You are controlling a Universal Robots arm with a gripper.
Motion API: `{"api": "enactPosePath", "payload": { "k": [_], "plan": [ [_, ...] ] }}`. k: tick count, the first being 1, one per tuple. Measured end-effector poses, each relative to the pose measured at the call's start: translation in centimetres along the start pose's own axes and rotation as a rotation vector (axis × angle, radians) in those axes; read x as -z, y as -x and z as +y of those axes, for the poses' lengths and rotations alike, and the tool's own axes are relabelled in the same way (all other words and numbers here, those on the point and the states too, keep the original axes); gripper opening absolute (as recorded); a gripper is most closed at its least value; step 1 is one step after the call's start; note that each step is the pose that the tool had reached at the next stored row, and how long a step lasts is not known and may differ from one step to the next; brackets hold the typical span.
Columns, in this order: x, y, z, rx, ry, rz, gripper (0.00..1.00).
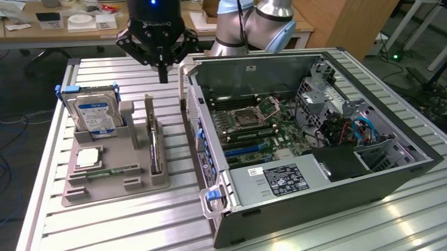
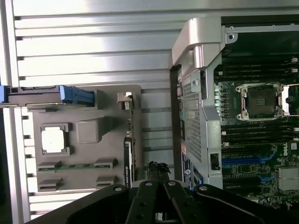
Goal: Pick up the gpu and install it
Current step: 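Reach for the gpu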
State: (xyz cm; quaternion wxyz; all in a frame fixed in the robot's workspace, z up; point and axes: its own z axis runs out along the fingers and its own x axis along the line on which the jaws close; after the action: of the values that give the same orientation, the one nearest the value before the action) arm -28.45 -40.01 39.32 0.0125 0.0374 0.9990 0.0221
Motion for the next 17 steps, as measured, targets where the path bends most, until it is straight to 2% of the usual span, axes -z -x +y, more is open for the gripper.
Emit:
{"api": "enactPosePath", "payload": {
  "k": [8,17],
  "plan": [
    [0.04,-1.4,-0.12,0.000,-0.0001,0.0001,0.11],
    [0.10,-3.5,-0.33,0.000,-0.0001,0.0000,0.11]
  ]
}}
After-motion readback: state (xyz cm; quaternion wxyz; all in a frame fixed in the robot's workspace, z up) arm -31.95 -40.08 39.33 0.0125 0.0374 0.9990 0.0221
